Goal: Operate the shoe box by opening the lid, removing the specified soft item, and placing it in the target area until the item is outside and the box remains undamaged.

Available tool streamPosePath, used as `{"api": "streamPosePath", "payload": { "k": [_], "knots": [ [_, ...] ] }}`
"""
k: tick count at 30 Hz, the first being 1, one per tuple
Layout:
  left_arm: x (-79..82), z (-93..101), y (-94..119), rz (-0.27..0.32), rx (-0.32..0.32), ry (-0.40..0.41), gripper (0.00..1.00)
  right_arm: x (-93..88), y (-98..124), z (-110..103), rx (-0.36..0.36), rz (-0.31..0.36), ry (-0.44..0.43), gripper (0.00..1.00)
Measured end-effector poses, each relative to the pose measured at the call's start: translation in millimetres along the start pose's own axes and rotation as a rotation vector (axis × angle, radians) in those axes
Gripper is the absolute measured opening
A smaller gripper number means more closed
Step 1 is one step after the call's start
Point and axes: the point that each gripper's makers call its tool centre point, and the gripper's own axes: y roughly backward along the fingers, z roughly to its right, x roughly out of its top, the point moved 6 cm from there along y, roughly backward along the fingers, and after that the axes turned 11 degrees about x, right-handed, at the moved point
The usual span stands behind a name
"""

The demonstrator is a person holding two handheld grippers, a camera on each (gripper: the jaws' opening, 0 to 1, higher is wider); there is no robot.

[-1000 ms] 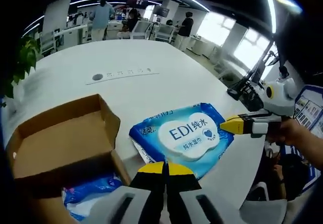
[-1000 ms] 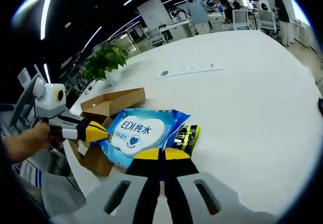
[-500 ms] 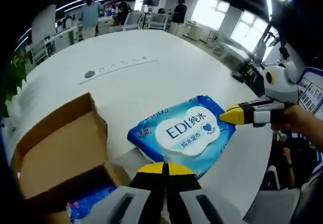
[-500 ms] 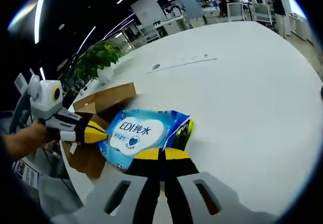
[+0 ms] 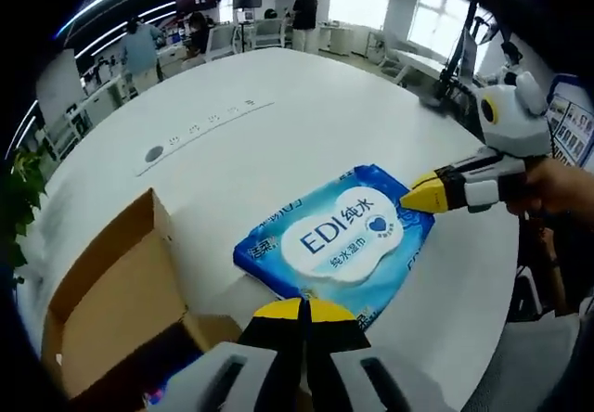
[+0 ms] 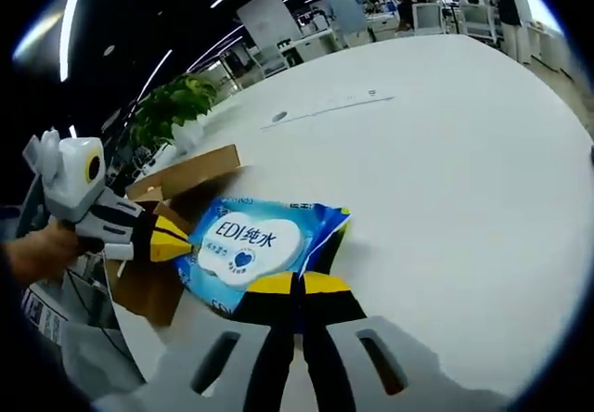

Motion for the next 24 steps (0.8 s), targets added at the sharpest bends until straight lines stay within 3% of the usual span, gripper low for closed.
{"api": "streamPosePath", "payload": {
  "k": [19, 24],
  "knots": [
    [0.9, -3.2, -3.7, -0.003, 0.014, -0.018, 0.0, 6.8, -5.8, 4.2, -0.028, 0.038, 0.028, 0.0],
    [0.1, -1.4, -4.3, -0.001, 0.033, -0.055, 0.0, 6.1, -5.1, 4.7, -0.042, 0.041, 0.036, 0.02]
  ]
}}
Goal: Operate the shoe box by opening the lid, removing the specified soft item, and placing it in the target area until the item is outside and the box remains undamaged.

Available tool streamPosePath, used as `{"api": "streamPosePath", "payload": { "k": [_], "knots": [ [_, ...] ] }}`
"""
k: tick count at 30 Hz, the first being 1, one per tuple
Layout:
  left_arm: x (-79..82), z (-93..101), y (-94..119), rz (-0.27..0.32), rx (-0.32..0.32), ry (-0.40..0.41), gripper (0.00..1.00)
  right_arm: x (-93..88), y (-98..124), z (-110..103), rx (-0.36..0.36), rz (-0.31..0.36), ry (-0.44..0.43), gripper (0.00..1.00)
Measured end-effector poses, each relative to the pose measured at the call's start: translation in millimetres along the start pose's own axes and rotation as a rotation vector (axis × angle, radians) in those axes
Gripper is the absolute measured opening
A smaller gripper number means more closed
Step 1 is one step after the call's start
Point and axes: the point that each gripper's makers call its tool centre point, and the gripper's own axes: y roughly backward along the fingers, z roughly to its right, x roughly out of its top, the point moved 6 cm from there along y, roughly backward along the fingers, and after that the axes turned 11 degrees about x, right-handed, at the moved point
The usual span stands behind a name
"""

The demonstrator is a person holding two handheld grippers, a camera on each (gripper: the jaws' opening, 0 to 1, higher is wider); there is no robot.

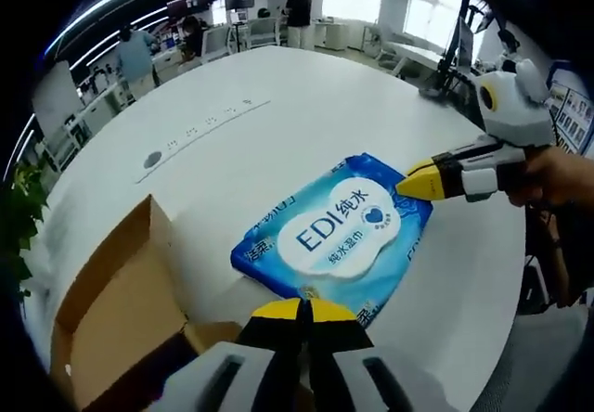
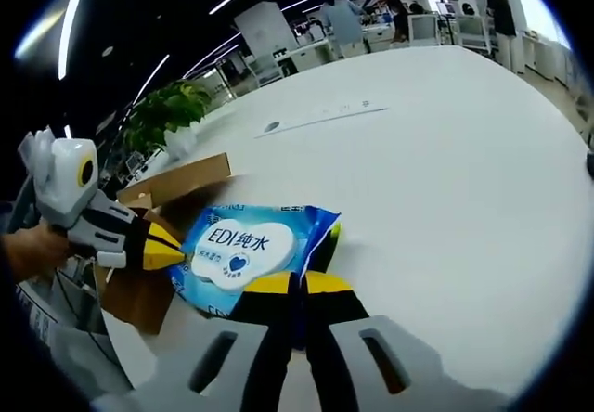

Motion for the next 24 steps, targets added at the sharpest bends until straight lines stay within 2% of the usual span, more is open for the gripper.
{"api": "streamPosePath", "payload": {
  "k": [3, 10, 12, 16, 24],
  "knots": [
    [-1.1, 2.7, 2, 0.005, 0.024, -0.053, 0.02, 0.7, 2, 1, -0.007, 0.0, 0.004, 0.04],
    [-2.6, -1.3, 8, 0.021, 0.037, -0.054, 0.12, -0.3, 12, 3, -0.029, -0.012, 0.032, 0.08],
    [-2.5, -2.1, 12, 0.047, 0.015, -0.041, 0.13, -0.1, 16, 2, -0.037, -0.015, 0.043, 0.09],
    [-0.8, -3.4, 22, 0.076, 0.014, 0.01, 0.18, -0.9, 23, 1, -0.043, -0.025, 0.064, 0.11],
    [-2.2, -4.6, 47, 0.121, -0.014, 0.082, 0.21, 2.6, 39, -14, -0.036, -0.042, 0.135, 0.15]
  ]
}}
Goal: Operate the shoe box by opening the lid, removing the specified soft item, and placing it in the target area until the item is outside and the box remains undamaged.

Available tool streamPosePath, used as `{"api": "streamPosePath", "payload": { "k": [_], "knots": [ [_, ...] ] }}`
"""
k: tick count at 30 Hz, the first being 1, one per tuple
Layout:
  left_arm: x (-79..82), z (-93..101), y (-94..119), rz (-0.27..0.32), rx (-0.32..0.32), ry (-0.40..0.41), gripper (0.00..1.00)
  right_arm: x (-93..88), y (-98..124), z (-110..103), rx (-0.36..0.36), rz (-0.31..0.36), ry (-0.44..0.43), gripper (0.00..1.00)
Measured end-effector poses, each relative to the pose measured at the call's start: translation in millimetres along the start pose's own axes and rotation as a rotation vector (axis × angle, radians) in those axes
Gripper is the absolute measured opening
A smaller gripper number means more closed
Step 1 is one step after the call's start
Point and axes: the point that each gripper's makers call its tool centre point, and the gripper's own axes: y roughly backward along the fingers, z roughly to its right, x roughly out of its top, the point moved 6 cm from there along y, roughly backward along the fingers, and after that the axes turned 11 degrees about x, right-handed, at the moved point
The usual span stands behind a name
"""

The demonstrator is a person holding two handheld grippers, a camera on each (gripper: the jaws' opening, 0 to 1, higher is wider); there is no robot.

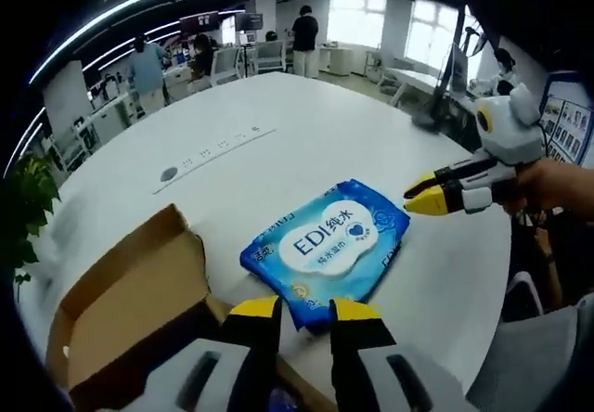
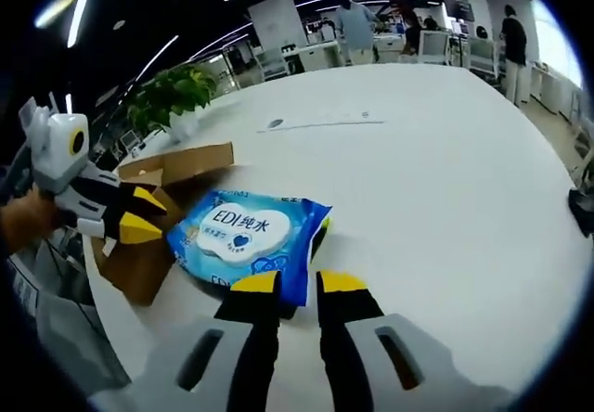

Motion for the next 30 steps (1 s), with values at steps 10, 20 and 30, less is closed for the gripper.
{"api": "streamPosePath", "payload": {
  "k": [10, 20, 30],
  "knots": [
    [-1.6, -12.2, 29, 0.063, -0.019, 0.043, 0.27, 13.2, 17, -23, 0.025, -0.041, 0.146, 0.23],
    [-16.4, -32.1, 52, 0.074, -0.047, 0.013, 0.32, 30.3, 23, -53, 0.078, -0.066, 0.248, 0.27],
    [-36.9, -64.5, 71, 0.068, -0.048, 0.022, 0.31, 46.4, 7, -87, 0.156, -0.077, 0.335, 0.29]
  ]
}}
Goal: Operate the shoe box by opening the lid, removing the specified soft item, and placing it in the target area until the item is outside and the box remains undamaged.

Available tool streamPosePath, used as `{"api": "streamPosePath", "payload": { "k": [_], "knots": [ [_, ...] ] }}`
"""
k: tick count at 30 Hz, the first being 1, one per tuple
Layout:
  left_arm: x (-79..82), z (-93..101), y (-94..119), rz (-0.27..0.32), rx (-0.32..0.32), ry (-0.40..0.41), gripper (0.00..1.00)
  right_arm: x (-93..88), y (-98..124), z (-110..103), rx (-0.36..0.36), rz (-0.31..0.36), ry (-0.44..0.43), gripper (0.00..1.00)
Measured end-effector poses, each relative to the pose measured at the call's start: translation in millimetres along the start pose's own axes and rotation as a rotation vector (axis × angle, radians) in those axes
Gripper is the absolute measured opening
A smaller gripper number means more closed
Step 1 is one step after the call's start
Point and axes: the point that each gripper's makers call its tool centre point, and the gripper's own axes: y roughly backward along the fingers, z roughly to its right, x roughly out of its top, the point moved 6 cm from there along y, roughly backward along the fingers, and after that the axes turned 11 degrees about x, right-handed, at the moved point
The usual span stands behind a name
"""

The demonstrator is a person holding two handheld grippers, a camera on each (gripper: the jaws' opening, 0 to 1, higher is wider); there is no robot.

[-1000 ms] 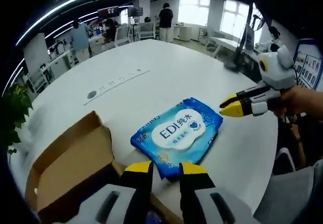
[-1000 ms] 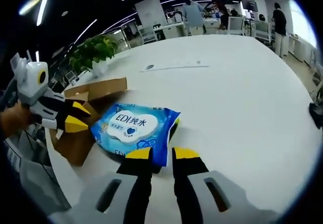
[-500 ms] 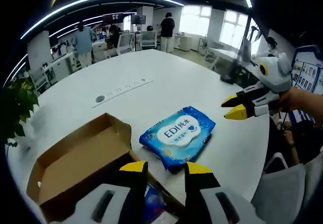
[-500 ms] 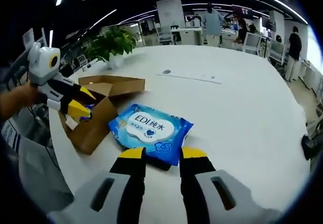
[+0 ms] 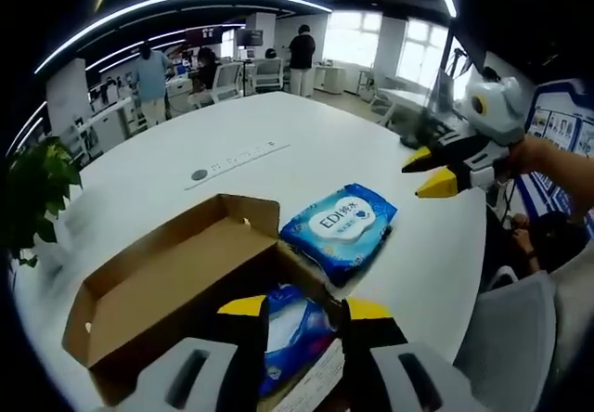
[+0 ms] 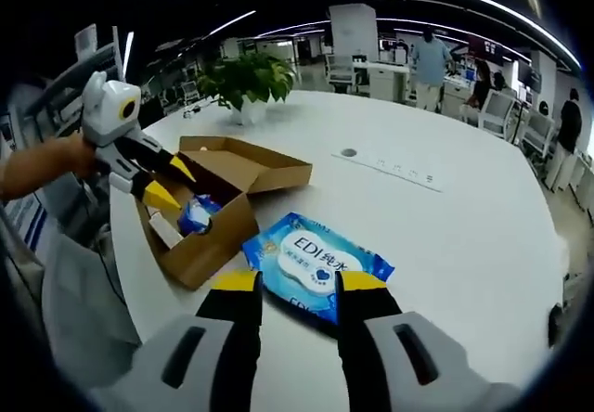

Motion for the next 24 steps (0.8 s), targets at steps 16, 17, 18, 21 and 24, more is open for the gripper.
{"api": "streamPosePath", "payload": {
  "k": [16, 17, 18, 21, 24],
  "knots": [
    [-29.1, -22.5, 3, -0.064, -0.045, -0.076, 0.28, 27.4, -34, -33, 0.1, -0.047, 0.122, 0.28],
    [-31.1, -22.2, 2, -0.07, -0.058, -0.081, 0.28, 29.3, -36, -35, 0.105, -0.05, 0.135, 0.28],
    [-32.8, -22.7, 1, -0.077, -0.072, -0.083, 0.28, 30.1, -38, -36, 0.109, -0.053, 0.143, 0.28],
    [-35.5, -24.6, -2, -0.086, -0.089, -0.095, 0.28, 33.7, -46, -40, 0.123, -0.068, 0.175, 0.27],
    [-36.5, -27.1, -5, -0.087, -0.104, -0.139, 0.26, 37.7, -53, -43, 0.132, -0.076, 0.197, 0.26]
  ]
}}
